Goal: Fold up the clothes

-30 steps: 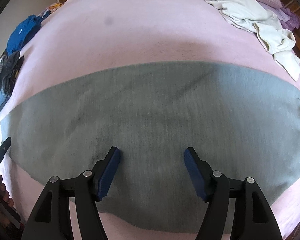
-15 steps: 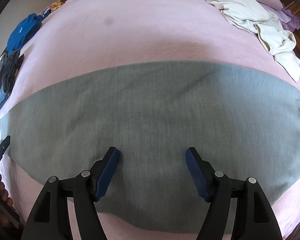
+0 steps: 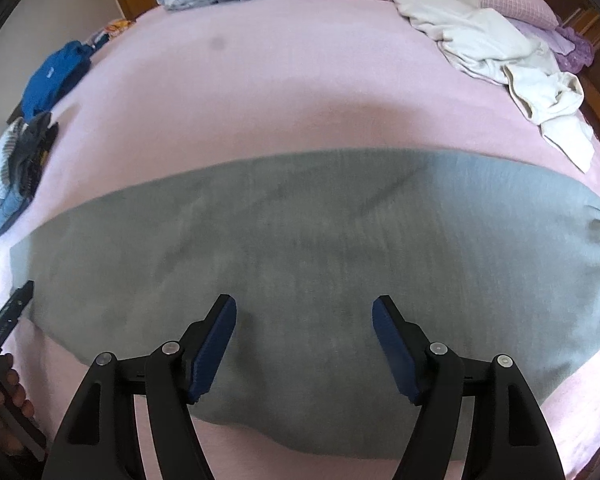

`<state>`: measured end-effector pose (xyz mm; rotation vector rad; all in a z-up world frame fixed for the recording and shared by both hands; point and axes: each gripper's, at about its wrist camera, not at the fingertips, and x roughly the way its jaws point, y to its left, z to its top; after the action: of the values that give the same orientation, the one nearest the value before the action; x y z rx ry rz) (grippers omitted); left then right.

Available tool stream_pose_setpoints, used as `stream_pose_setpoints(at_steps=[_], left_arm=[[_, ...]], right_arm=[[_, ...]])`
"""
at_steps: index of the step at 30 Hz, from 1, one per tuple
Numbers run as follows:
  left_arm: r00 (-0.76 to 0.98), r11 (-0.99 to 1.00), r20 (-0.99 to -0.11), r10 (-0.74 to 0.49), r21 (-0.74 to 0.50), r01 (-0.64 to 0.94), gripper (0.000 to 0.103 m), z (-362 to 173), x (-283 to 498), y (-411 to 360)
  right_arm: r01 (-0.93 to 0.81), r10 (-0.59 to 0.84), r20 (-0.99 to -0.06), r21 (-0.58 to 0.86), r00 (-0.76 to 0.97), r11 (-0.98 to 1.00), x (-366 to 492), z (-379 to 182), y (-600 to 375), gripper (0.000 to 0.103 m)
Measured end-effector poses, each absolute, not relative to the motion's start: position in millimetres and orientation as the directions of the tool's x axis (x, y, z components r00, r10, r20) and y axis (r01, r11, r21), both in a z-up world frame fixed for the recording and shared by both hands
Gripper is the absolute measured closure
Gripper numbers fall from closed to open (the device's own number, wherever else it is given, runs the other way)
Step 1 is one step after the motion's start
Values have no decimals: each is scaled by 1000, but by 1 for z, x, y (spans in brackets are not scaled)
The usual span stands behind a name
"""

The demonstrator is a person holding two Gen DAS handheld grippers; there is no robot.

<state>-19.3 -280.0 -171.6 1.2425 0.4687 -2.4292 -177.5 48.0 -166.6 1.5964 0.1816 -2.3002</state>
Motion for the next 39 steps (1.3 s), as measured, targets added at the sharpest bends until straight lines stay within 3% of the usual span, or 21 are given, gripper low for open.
stream_pose_setpoints(at_steps=[39], left_arm=[[-554,-883,-813,-178,-116,454,28,-173,-21,-276]], right_arm=[[361,-198,-943,93,-266,-928,-176,-178,61,30]])
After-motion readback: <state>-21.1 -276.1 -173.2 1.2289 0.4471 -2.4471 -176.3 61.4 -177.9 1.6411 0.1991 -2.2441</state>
